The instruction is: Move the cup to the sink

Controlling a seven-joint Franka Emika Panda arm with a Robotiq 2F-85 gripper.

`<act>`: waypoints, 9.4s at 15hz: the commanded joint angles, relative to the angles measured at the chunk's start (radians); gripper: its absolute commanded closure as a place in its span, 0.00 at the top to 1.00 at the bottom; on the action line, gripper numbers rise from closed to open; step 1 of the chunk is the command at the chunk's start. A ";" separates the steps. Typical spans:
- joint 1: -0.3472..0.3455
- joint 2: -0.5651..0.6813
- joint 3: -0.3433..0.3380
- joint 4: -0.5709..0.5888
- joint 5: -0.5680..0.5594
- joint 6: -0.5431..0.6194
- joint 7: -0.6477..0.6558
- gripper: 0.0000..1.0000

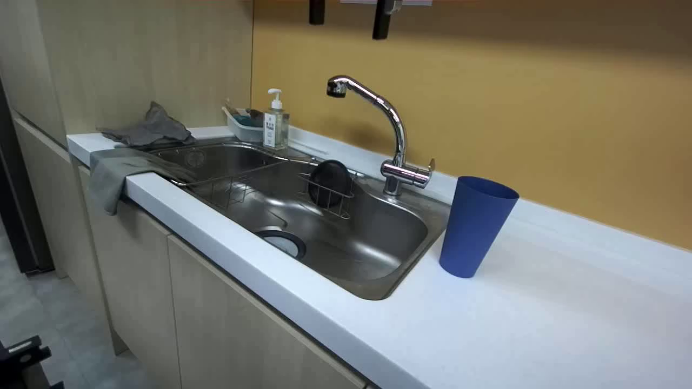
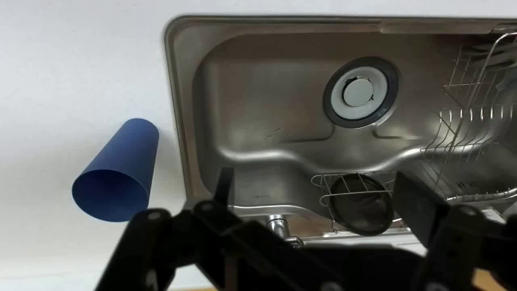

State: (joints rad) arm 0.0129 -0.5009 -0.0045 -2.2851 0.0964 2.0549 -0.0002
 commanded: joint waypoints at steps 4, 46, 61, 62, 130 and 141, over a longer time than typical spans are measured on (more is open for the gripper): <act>0.000 0.001 -0.001 0.002 0.000 -0.002 0.000 1.00; -0.190 0.643 -0.130 0.455 -0.160 0.102 0.421 1.00; -0.150 0.634 -0.146 0.345 -0.153 0.223 0.432 1.00; -0.150 0.629 -0.145 0.342 -0.153 0.223 0.433 1.00; -0.005 1.179 0.016 0.525 -0.017 0.478 0.066 0.01; 0.001 1.146 -0.001 0.518 -0.028 0.485 0.077 0.56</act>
State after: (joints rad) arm 0.0096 0.6649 0.0057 -1.7796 0.0790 2.5432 0.0607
